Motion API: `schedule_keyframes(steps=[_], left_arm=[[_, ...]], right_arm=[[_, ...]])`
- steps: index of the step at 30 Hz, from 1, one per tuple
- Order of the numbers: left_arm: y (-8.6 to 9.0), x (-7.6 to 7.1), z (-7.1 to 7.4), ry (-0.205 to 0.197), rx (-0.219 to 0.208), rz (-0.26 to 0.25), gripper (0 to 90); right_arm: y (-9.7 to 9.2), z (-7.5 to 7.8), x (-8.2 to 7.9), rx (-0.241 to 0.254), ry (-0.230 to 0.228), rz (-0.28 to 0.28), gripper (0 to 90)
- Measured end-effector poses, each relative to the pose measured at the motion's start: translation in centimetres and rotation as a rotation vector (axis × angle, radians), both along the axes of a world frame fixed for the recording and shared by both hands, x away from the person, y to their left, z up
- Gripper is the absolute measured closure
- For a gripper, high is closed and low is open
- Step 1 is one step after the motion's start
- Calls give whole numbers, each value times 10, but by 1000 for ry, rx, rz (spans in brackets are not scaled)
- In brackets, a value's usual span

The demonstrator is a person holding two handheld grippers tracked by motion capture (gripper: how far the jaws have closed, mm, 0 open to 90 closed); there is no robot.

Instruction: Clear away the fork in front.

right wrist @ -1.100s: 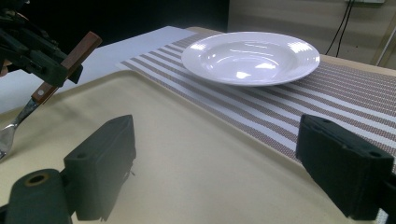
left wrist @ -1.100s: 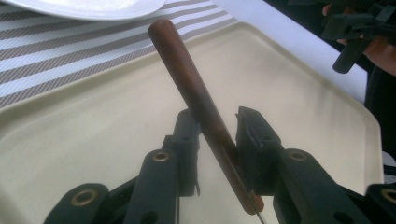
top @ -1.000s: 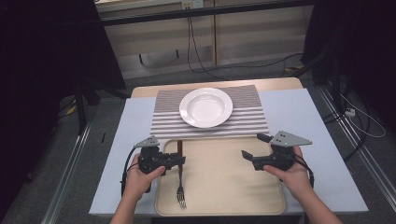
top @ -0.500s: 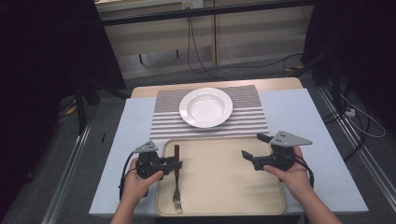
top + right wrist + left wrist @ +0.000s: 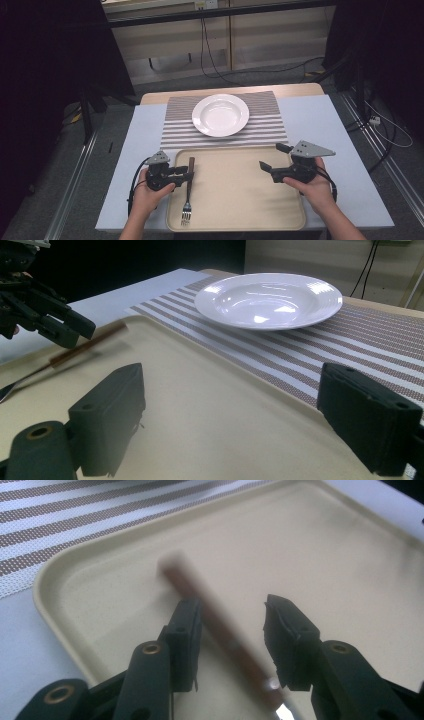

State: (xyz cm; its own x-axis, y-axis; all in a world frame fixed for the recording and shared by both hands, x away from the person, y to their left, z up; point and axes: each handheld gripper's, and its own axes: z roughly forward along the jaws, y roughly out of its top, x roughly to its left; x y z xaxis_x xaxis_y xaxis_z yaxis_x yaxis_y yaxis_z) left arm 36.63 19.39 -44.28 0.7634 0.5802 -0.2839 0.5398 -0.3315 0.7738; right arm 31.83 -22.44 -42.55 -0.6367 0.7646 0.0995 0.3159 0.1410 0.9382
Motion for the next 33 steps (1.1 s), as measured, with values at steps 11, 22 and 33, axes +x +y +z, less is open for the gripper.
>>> schedule_keyframes(steps=[11, 22, 33], left_arm=[[13, -4, 12, -58, -57, 58, 483], [39, -17, 23, -131, -29, 89, 268], [46, -23, 26, -157, -22, 100, 173]], right_arm=[[-3, -2, -5, -7, 12, 2, 119], [-22, -4, -20, -25, 31, -14, 121], [-44, -11, -36, -43, 51, -39, 123]])
